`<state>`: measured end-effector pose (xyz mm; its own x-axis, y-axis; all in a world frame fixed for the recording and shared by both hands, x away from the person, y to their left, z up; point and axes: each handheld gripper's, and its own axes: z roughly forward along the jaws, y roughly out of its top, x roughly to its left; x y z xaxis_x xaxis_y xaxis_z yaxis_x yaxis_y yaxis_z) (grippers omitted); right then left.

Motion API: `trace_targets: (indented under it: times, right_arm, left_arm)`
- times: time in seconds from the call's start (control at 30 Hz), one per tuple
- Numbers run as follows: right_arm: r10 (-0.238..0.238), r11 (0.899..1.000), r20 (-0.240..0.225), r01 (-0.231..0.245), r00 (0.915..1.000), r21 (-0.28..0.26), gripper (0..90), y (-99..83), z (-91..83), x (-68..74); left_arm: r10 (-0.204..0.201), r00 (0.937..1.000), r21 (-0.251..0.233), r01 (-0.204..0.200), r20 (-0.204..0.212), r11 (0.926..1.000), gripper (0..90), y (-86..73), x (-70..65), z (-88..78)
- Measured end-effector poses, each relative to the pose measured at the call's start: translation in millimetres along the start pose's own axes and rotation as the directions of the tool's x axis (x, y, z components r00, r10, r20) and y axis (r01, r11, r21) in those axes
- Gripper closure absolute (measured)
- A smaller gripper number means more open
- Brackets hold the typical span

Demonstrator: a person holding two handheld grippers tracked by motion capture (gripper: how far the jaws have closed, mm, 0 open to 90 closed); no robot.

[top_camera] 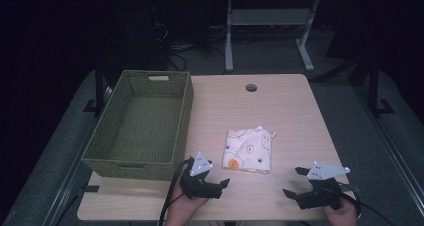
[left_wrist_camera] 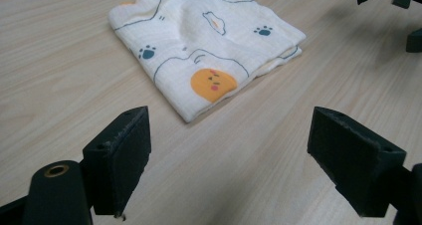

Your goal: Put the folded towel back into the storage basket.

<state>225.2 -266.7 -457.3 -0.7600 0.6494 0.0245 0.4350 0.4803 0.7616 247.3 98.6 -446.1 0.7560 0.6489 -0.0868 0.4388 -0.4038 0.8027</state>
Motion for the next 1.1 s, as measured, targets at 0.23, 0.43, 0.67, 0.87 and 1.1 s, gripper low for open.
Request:
trace_targets:
  times: [0.23,0.43,0.67,0.87,1.1]
  right_arm:
    - [0.0,1.0,0.006,0.0,1.0,-0.003,14.0,0.6,-0.4,-1.3]
    - [0.01,1.0,0.009,-0.01,0.9999,-0.01,14.0,0.0,-1.8,-3.8]
    - [0.018,1.0,0.005,-0.018,0.9998,-0.024,14.0,-0.3,-2.7,-5.5]
    - [0.019,1.0,0.004,-0.019,0.9998,-0.02,14.0,0.3,-3.5,-4.8]
    - [0.018,1.0,0.001,-0.017,0.9998,-0.024,14.0,0.8,-3.4,-5.1]
  left_arm:
    - [0.016,0.9999,-0.005,-0.016,0.0,0.9999,17.9,11.3,-0.4,7.0]
    - [0.041,0.9992,0.018,-0.041,0.002,0.999,17.9,28.9,1.9,22.3]
    - [0.063,0.998,0.043,-0.063,-0.007,0.9971,19.1,47.0,0.7,46.5]
    - [0.057,0.9984,0.057,-0.056,-0.006,0.9968,21.1,57.3,2.7,61.4]
    - [0.058,0.9982,0.082,-0.057,-0.012,0.995,21.7,71.4,6.6,80.2]
